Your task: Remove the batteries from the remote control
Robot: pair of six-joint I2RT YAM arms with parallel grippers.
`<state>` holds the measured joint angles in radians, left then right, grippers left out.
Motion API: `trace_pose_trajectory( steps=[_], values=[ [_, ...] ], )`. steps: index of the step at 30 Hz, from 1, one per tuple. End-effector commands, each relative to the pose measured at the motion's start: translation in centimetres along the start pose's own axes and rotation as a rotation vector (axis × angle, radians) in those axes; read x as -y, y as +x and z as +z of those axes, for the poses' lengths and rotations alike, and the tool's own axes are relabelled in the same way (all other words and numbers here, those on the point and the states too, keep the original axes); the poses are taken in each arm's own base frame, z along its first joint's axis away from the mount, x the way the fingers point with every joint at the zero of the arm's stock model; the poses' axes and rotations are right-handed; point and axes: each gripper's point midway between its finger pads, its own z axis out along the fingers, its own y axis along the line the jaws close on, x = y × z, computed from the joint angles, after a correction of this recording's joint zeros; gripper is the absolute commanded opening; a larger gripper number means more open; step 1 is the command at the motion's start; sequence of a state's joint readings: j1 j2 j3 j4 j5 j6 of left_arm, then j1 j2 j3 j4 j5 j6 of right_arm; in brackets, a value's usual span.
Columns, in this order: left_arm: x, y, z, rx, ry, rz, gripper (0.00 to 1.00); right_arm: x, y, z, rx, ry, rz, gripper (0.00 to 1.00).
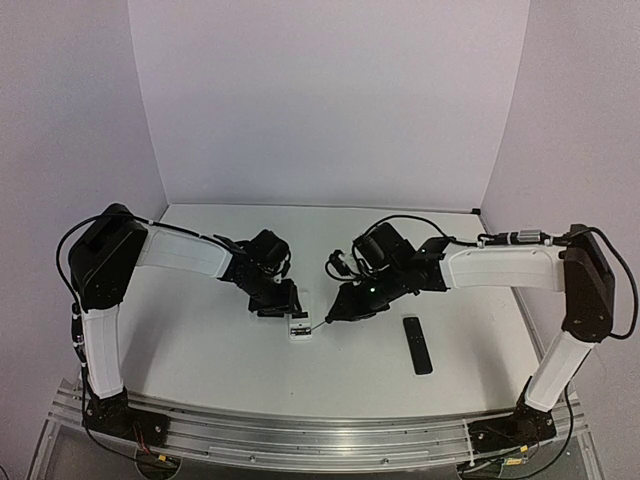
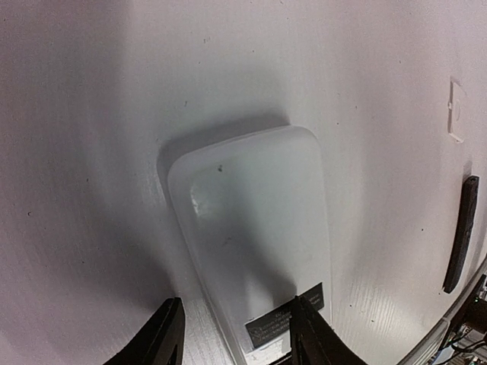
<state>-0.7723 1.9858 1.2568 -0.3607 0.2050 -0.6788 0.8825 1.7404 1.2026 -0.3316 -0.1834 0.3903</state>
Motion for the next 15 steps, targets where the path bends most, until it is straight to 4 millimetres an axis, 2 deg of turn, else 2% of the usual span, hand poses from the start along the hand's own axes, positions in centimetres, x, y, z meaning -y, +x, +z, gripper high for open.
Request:
trace_pose_trajectory(
  steps=[1,15],
  values=[
    [-1.97,2.24,1.38,-0.085,-0.077,0.001,0.48,-0.89,-1.1,-0.1,0.02,-0.01,-0.08,0.0],
    [-1.82,2.5,1.38,-0.094,-0.067,0.012,0.47,-0.41,-0.99,0.54,0.004,0.017,-0.11,0.0]
  ],
)
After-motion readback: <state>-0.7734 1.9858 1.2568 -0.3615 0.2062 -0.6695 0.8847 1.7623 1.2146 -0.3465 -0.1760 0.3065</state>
